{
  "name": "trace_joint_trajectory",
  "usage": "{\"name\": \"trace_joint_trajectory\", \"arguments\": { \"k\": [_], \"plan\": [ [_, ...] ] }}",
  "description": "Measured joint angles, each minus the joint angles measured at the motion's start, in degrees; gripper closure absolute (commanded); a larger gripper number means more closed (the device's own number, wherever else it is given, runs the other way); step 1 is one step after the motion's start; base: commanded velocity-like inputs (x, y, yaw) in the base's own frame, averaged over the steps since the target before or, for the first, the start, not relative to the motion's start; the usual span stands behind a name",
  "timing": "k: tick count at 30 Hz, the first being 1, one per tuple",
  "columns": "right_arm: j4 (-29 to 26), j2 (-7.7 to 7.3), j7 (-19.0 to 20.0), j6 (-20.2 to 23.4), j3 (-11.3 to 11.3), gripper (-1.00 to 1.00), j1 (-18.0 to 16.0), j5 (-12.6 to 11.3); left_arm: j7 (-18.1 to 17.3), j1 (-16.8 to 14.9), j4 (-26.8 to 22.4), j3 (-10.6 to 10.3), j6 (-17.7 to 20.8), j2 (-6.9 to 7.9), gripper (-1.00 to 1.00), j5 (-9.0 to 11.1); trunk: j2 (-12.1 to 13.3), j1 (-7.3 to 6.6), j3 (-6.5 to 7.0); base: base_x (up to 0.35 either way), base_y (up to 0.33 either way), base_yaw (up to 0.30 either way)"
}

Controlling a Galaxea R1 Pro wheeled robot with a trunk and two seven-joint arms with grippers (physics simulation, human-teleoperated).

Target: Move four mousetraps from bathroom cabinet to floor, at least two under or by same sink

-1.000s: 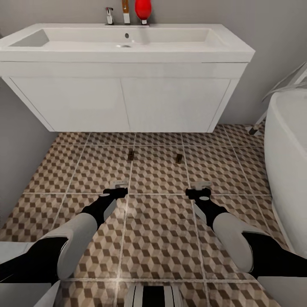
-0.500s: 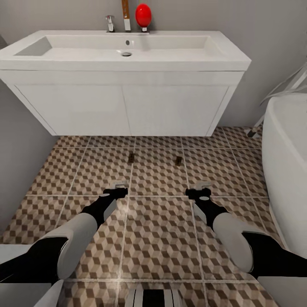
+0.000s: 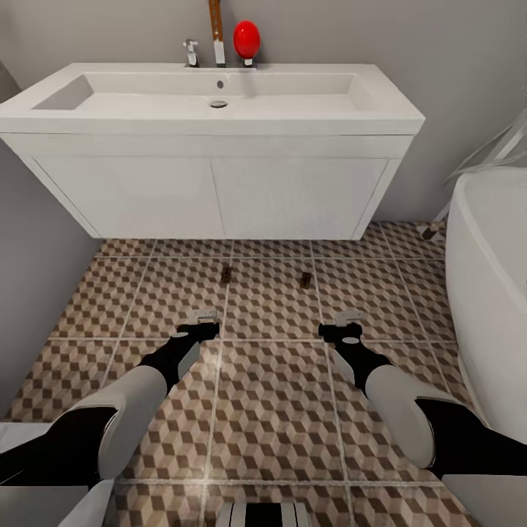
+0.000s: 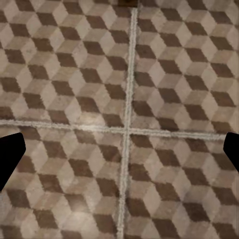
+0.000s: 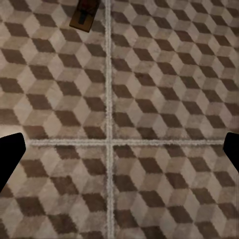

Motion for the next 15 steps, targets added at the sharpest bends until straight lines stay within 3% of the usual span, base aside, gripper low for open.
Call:
{"name": "trace_joint_trajectory", "arguments": {
  "k": [15],
  "plan": [
    [0.0,-0.02,0.0,0.0,0.0,-1.0,0.0,0.0,0.0,0.0,0.0,0.0,0.0,0.0,-1.0,0.0,6.0,-3.29,2.69,0.0,0.0,0.0]
  ]
}}
